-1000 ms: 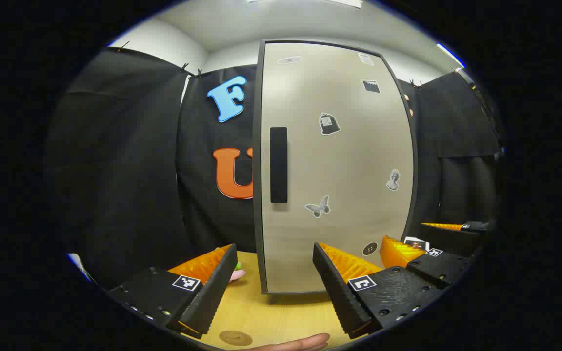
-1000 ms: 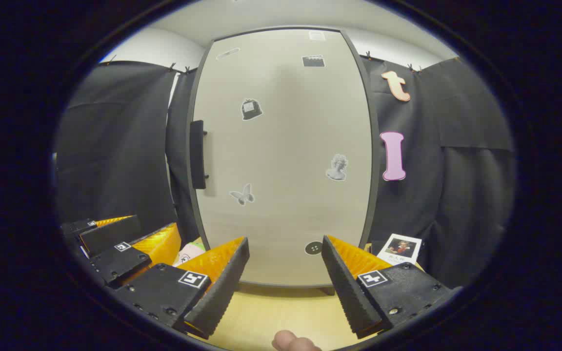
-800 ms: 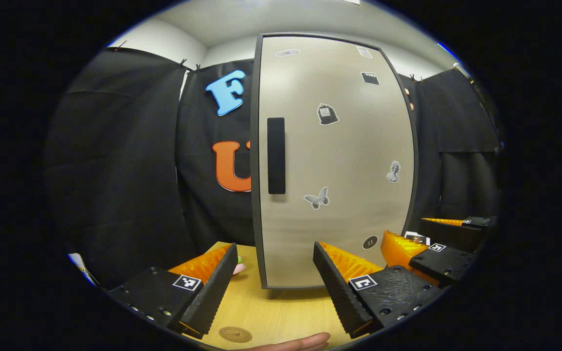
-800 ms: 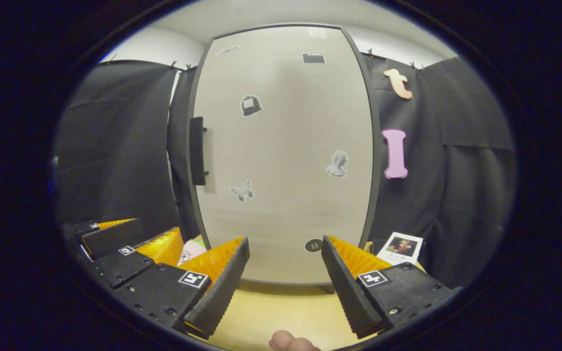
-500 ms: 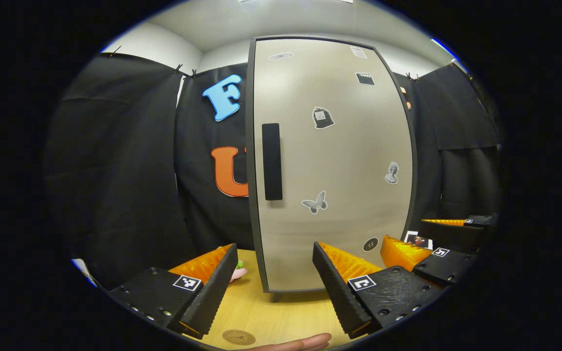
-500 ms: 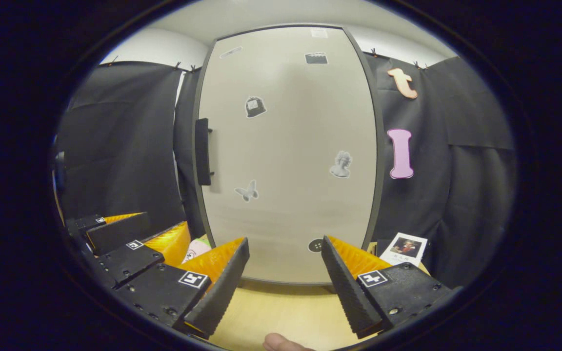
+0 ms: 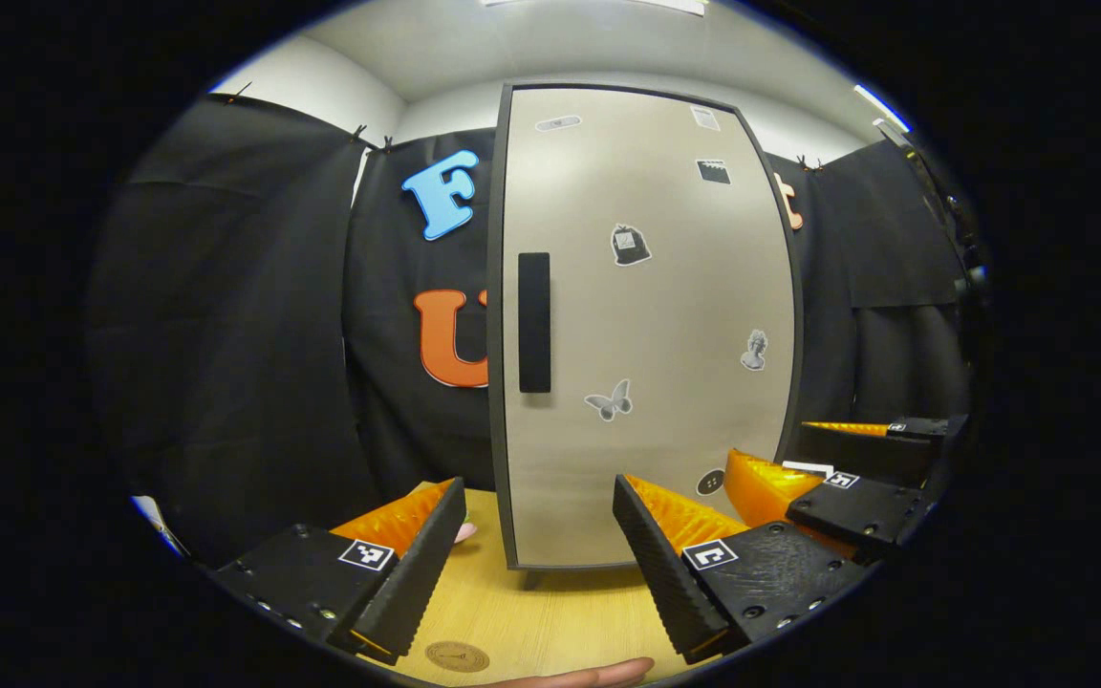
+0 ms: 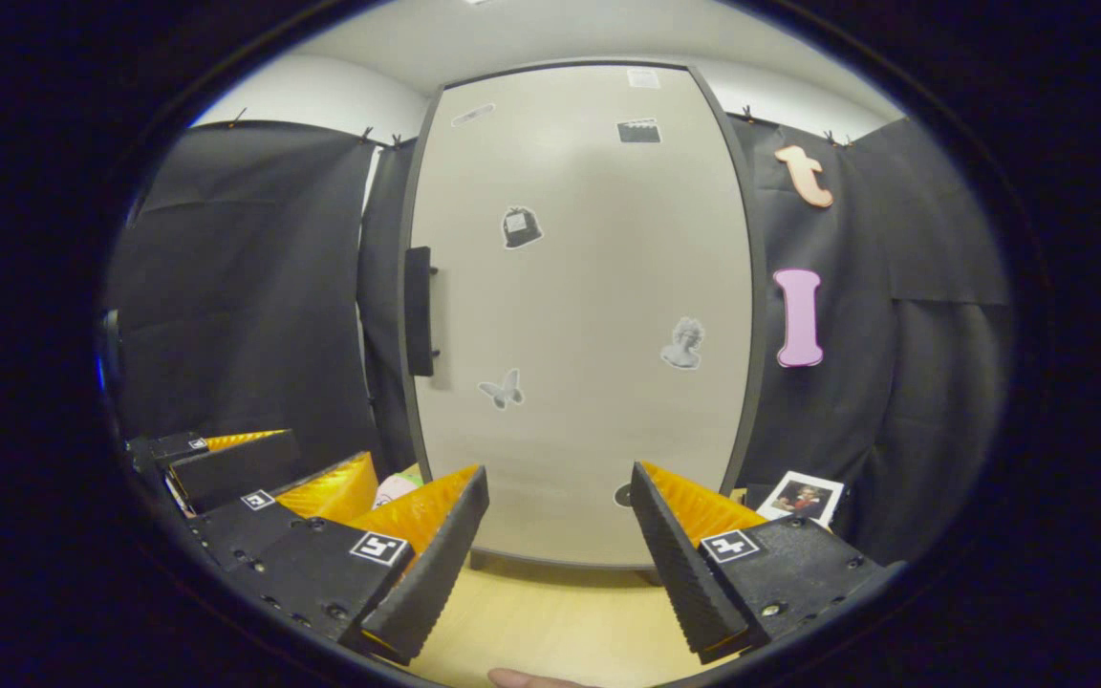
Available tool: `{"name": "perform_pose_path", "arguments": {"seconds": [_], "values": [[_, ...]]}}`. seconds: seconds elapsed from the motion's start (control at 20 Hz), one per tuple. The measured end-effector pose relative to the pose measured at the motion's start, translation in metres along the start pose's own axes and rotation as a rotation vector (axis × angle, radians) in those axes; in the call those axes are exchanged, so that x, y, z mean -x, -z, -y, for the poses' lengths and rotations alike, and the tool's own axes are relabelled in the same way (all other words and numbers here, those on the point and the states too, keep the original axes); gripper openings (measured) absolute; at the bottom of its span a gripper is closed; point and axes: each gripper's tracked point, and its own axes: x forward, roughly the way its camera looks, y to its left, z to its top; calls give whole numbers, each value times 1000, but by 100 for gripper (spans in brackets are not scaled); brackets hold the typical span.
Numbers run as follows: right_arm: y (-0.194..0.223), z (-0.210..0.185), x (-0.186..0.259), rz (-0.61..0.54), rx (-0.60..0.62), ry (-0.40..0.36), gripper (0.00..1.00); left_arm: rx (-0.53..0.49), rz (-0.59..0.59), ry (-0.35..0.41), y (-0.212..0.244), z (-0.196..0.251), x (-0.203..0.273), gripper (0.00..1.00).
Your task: Open the cabinet door with the right hand, grasp the bottle in the cabinet with the left hand and place it on the coaster, then close the cabinet door with the right hand.
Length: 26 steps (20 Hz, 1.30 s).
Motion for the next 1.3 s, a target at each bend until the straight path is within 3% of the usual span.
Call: {"name": "perform_pose_path", "arguments": {"seconds": [0.4, 0.7, 0.8, 0.9, 1.15, 1.2, 1.3], "values": [[-26, -17, -21, 52, 75, -44, 96, -16, 15, -5, -4, -12, 10, 94], [-50, -51, -53, 77, 148, -153, 97, -21, -37, 30, 15, -20, 26, 94], [-56, -60, -65, 77, 167, -175, 96, -31, -43, 9, 18, -30, 33, 94], [-64, -84, -76, 91, 146, -244, 97, -35, -50, -25, 21, -41, 39, 94], [-93, -119, -106, 152, 200, -282, 97, -20, -82, -140, 32, -85, 54, 95], [-99, -124, -112, 166, 207, -284, 95, -13, -86, -167, 33, -94, 59, 95], [-114, -121, -126, 209, 245, -210, 96, 4, -102, -219, 38, -111, 66, 95]]}}
